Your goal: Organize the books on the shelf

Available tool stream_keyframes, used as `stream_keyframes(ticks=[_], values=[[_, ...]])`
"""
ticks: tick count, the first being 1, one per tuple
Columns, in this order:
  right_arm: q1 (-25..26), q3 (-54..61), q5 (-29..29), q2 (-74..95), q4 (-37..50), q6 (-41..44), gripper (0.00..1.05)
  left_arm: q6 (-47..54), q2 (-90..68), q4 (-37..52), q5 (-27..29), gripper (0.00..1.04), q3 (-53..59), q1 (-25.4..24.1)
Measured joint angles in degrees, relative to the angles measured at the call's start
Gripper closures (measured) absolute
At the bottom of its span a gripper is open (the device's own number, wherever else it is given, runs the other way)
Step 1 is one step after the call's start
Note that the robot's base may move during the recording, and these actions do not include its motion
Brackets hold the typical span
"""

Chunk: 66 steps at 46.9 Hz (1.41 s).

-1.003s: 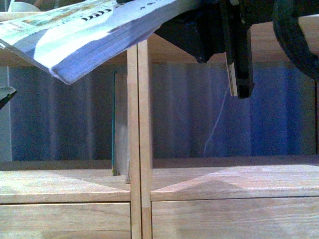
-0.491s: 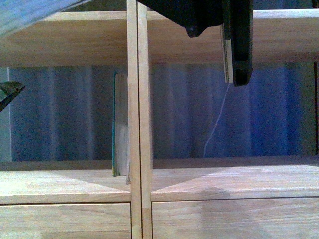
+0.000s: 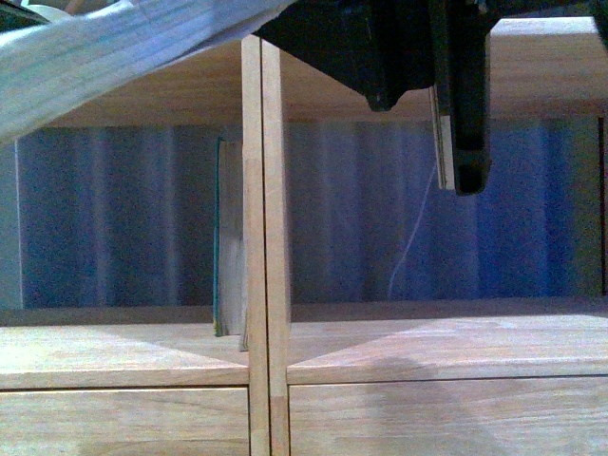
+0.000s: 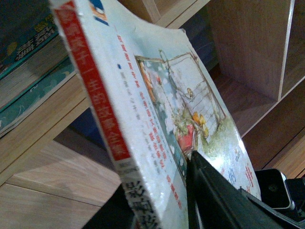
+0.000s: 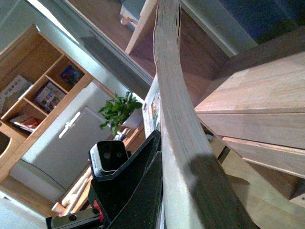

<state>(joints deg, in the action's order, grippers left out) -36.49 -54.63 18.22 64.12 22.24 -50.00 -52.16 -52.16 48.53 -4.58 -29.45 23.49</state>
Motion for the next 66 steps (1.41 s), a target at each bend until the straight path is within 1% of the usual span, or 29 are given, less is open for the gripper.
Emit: stream_keyframes(ticks=[4, 6, 15, 22, 26, 30, 33, 36, 38, 43, 45, 50, 52, 58, 63, 64, 66], values=[[0.2, 0.2, -0.2, 0.0, -0.2, -0.1, 0.92, -1.3, 0.2, -0.2, 0.2, 0.94, -0.4, 0.2], [0.4, 0.4, -0.3, 0.0, -0.2, -0.1, 0.92, -2.0, 0.5, -0.3, 0.2, 0.97, -0.5, 0.3], [0.5, 0.4, -0.5, 0.0, -0.5, 0.0, 0.92, -2.4, 0.9, -1.3, 0.4, 0.98, -0.7, 0.4], [0.9, 0.4, -0.7, 0.0, -1.0, 0.3, 0.71, -1.8, 1.2, -2.6, 1.1, 0.98, -0.8, 0.5], [2.3, 0.4, -0.7, 0.0, -0.8, 0.6, 0.53, 0.0, 1.8, -4.9, 1.0, 0.98, -0.8, -0.4], [5.7, 0.4, -2.3, 0.0, 0.1, 2.2, 0.34, 4.5, 2.9, -8.8, 1.2, 0.98, -0.9, -1.7], [7.8, 0.4, -3.4, 0.0, 0.3, 3.8, 0.26, 8.5, 4.0, -11.7, 1.2, 0.98, -1.3, -2.8], [11.5, 0.4, -5.3, -0.1, 0.3, 6.4, 0.13, 13.5, 5.1, -14.8, 1.8, 0.98, -1.6, -5.3], [13.9, 0.4, -6.4, -0.1, 0.3, 7.9, 0.06, 16.3, 5.8, -16.5, 2.1, 0.98, -2.0, -7.6], [18.2, 1.2, -9.4, -0.1, 0.0, 12.0, 0.07, 24.8, 7.7, -18.7, 3.3, 0.98, -3.7, -11.9], [19.6, 1.6, -11.2, -0.1, -0.8, 14.2, 0.07, 28.8, 8.0, -18.7, 4.9, 0.98, -4.2, -13.4], [22.6, 2.6, -15.6, -0.1, -5.5, 19.3, 0.07, 37.7, 8.0, -17.7, 6.2, 0.98, -4.6, -15.9], [23.1, 3.0, -16.0, -0.1, -6.0, 20.4, 0.07, 41.4, 7.9, -17.2, 5.9, 0.98, -4.6, -16.9], [23.8, 3.7, -16.7, -0.1, -6.4, 22.3, 0.07, 48.2, 6.9, -14.7, 4.2, 0.98, -4.6, -19.9], [23.8, 3.7, -16.7, -0.1, -6.5, 23.1, 0.07, 51.9, 5.2, -11.9, 2.5, 0.98, -4.6, -22.8], [23.7, 3.7, -17.3, -0.1, -6.6, 23.3, 0.07, 52.5, 4.7, -11.1, 2.1, 0.98, -4.6, -23.6], [23.2, 4.0, -22.4, -0.7, -8.0, 27.2, 0.13, 53.6, 3.8, -10.0, 1.7, 0.98, -4.7, -24.6]])
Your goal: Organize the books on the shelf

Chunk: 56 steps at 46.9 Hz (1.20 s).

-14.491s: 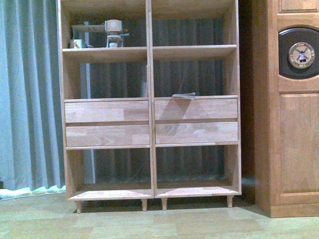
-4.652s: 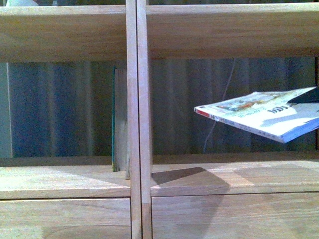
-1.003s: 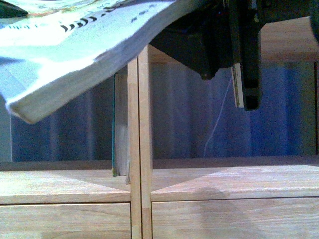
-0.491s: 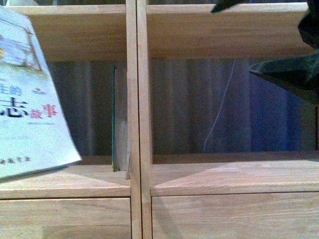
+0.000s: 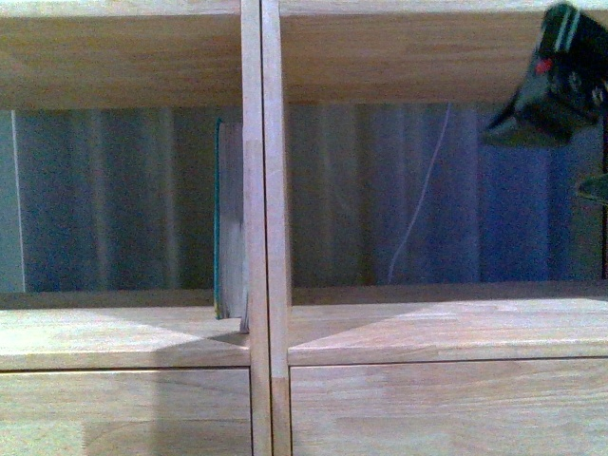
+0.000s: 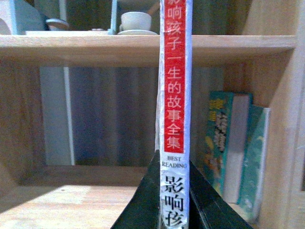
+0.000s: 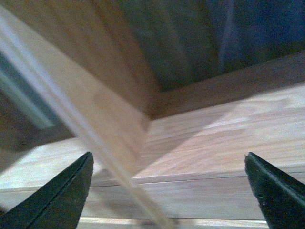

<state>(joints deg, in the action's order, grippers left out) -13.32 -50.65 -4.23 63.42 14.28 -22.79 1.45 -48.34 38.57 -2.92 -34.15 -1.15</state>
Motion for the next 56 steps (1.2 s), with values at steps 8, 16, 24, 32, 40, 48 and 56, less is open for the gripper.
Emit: stream_keyframes(ticks=[8, 16, 24, 32, 40, 48, 56], values=[[2.4, 13.0, -6.4, -7.1, 5.1, 17.7, 0.43, 5.3, -7.1, 7.5, -3.0, 0.98, -2.1, -3.1], [4.6, 22.3, -4.1, -11.8, 8.8, 21.0, 0.67, 7.4, -13.8, 13.8, -4.8, 0.98, -4.1, -2.2], [6.3, 29.1, -2.4, -16.0, 11.1, 21.7, 0.92, 7.7, -20.9, 19.1, -4.4, 0.98, -6.5, -1.8], [7.7, 34.2, -0.9, -19.7, 12.4, 22.3, 1.02, 7.9, -28.6, 22.6, -4.4, 0.98, -9.9, -1.6], [12.2, 38.8, 3.8, -24.0, 12.7, 22.4, 1.02, 7.9, -35.8, 25.0, -4.4, 0.98, -13.3, -1.4], [13.1, 42.4, 4.3, -28.2, 12.2, 22.4, 1.02, 7.7, -43.4, 26.0, -3.9, 0.98, -19.5, -1.5], [13.2, 45.3, 4.2, -33.3, 10.2, 22.4, 1.02, 6.8, -51.9, 26.4, -3.1, 0.98, -26.9, -1.0]])
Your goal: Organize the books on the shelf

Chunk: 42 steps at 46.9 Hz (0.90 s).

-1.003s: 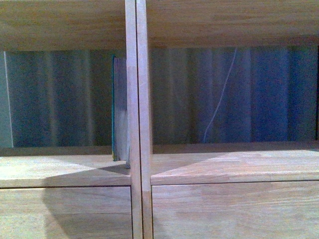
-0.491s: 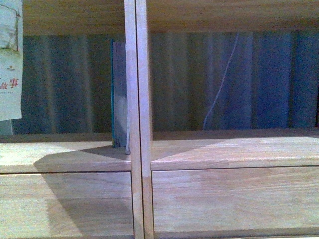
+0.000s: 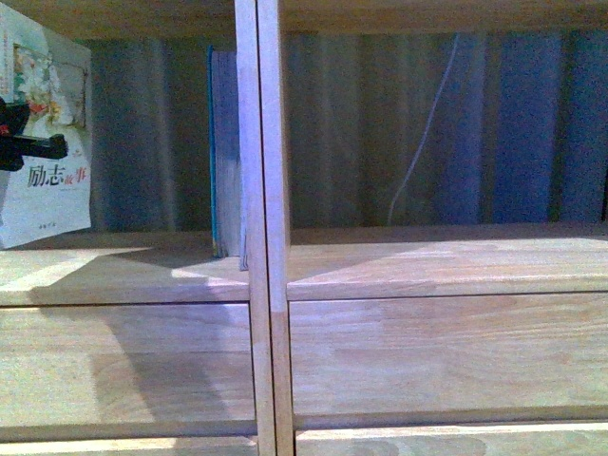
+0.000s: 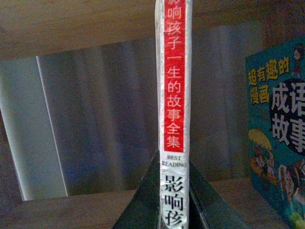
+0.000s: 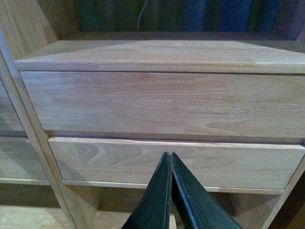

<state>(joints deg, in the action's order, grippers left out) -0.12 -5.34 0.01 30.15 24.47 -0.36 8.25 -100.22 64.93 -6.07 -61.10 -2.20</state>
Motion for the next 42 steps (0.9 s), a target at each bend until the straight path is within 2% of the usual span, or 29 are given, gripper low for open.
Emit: stream_keyframes(ticks=[16, 35, 37, 42], values=[[0.0, 3.0, 0.0, -8.7, -5.6, 0.0, 1.02, -0.6, -12.7, -1.7, 0.4, 0.98, -13.1, 4.7], [0.0, 4.6, 0.0, -16.3, -10.6, 0.0, 1.02, -2.1, -19.9, -3.0, 2.1, 0.98, -20.3, 10.7], [0.0, 4.6, 0.0, -16.7, -10.9, 0.1, 0.99, -2.1, -20.1, -3.0, 2.3, 0.98, -20.5, 11.0], [0.0, 4.6, 0.0, -17.1, -11.1, 0.2, 0.82, -2.1, -20.1, -3.1, 2.6, 0.98, -20.5, 11.2]])
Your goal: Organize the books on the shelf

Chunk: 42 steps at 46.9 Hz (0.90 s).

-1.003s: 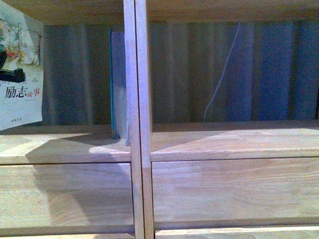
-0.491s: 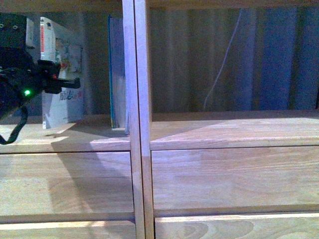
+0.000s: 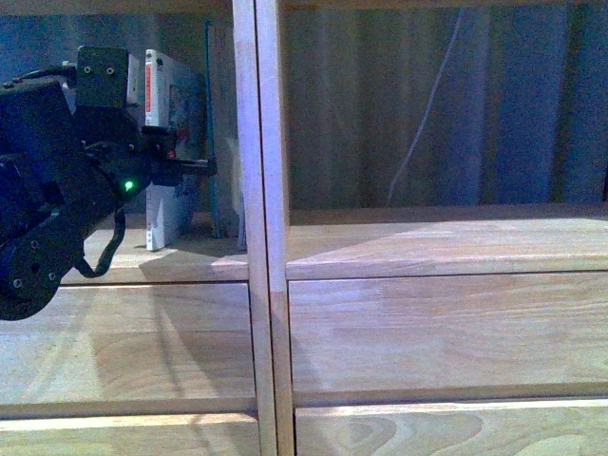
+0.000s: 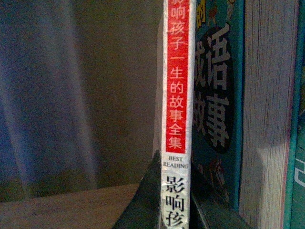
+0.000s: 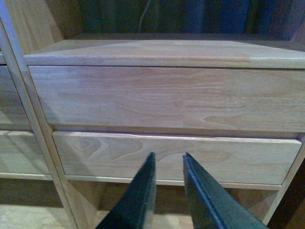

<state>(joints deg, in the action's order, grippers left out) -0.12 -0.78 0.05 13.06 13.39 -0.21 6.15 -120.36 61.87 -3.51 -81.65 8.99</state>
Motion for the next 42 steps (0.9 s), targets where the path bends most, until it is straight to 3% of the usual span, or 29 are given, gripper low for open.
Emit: stream_keyframes(ticks=[8, 15, 18, 23, 42], values=[[0.0, 0.0, 0.0, 0.0, 0.0, 0.0, 0.49, 0.0, 0.0, -0.6, 0.9, 0.98, -0.3, 0.0], [0.0, 0.0, 0.0, 0.0, 0.0, 0.0, 0.30, -0.2, 0.0, -2.9, 2.6, 0.97, -1.3, 0.2], [0.0, 0.0, 0.0, 0.0, 0.0, 0.0, 0.19, -0.3, 0.0, -3.5, 3.8, 0.82, -1.5, 0.3], [0.0, 0.0, 0.0, 0.0, 0.0, 0.0, 0.06, -0.2, -0.5, -3.7, 4.4, 0.68, -1.5, 0.3], [0.0, 0.0, 0.0, 0.0, 0.0, 0.0, 0.07, -0.2, -0.9, -4.1, 5.3, 0.06, -1.0, 0.3]])
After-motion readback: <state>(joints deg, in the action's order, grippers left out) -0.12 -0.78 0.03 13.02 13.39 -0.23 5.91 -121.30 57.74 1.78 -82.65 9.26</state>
